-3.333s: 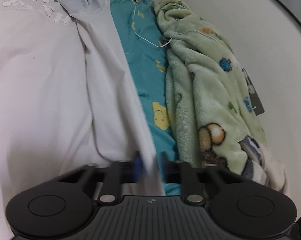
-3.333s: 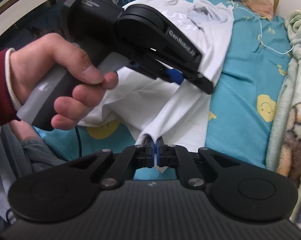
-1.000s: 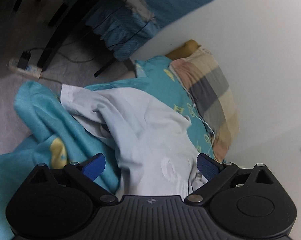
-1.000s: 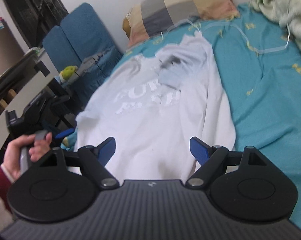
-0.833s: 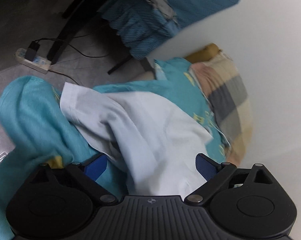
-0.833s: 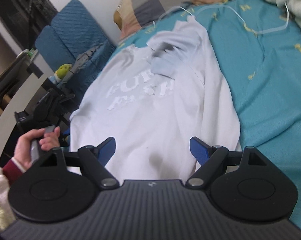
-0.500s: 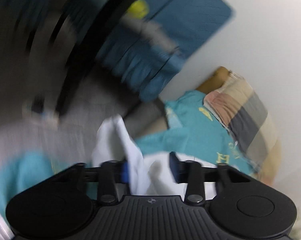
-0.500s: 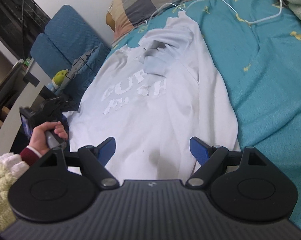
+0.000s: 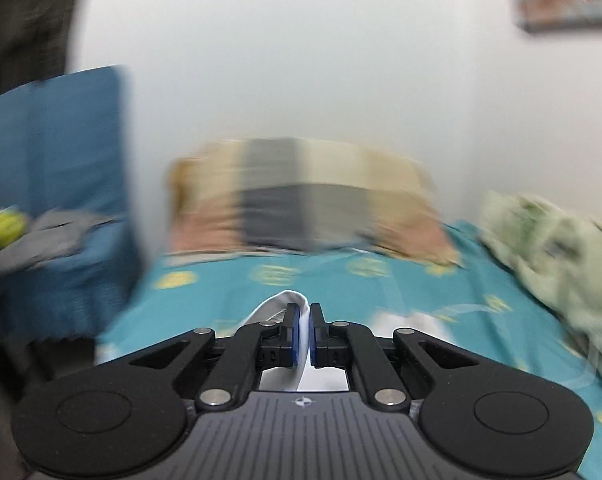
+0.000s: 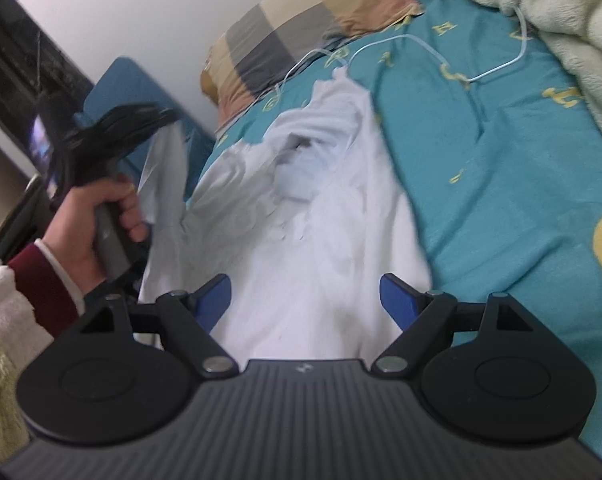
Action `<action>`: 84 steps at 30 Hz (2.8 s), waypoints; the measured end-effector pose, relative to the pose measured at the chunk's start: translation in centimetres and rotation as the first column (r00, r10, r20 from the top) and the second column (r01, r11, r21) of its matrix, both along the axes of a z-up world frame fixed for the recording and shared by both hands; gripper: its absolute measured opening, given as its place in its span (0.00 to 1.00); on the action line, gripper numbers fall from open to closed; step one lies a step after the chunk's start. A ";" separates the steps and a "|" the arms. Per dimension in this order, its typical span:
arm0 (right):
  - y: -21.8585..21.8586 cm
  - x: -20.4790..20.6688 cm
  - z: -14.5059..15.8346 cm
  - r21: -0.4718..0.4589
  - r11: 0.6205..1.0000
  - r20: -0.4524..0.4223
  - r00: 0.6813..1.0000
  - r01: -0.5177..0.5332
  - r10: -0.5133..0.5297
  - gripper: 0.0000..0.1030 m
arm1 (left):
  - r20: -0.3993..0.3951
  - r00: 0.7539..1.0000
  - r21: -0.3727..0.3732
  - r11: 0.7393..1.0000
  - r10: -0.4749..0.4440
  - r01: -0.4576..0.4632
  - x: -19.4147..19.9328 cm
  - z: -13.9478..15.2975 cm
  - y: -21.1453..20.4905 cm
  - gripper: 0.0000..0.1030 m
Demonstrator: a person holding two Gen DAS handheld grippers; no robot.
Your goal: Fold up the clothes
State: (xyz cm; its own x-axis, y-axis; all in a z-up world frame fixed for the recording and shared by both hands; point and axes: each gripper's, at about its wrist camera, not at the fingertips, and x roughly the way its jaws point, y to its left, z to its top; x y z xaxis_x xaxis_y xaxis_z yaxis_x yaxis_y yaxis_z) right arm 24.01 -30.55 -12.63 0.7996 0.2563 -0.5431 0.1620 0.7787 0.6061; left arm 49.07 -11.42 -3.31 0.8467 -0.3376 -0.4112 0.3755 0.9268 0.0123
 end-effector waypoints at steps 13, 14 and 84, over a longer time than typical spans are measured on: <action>-4.4 -0.1 -1.2 0.025 0.996 -0.030 0.996 0.089 -0.088 0.81 | -0.197 0.977 -0.004 0.996 -0.086 0.087 -5.2 -7.6 -5.9 0.43; -4.5 -0.1 -1.0 0.021 0.996 -0.021 0.996 0.089 -0.089 0.81 | -0.197 0.978 -0.014 0.997 -0.072 0.071 -6.6 -7.1 -4.8 0.45; 4.2 26.4 -0.7 -0.375 0.926 0.042 0.999 0.031 -0.016 0.27 | -0.430 0.890 -0.135 0.964 0.152 -0.230 -27.6 -5.1 14.2 0.63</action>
